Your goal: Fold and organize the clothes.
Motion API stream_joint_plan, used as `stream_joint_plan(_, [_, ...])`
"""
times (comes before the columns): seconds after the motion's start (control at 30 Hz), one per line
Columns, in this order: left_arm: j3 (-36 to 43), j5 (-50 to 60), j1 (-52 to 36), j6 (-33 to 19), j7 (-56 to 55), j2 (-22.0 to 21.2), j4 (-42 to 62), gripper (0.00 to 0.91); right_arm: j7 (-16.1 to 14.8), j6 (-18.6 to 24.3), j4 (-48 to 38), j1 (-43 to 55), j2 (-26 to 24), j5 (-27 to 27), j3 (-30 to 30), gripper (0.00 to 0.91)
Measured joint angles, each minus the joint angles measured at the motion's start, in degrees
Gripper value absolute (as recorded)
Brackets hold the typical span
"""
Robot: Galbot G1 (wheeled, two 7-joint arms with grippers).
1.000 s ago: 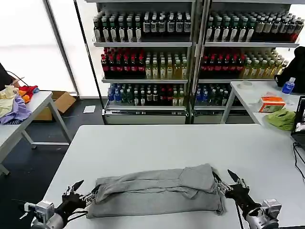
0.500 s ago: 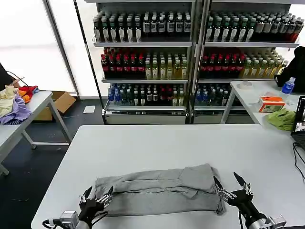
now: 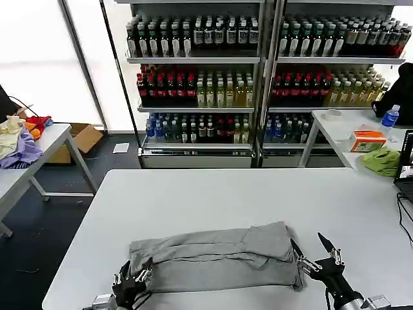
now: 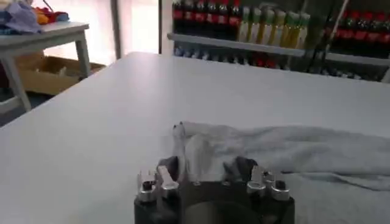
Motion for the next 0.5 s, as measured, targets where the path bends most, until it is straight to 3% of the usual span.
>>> stream_joint_plan(0.5, [0.52,0.15,0.51,-2.45,-0.67,-2.06,1.40,0.010,0.22,0.21,1.02,-0.53,0.33,1.51,0.86,0.907])
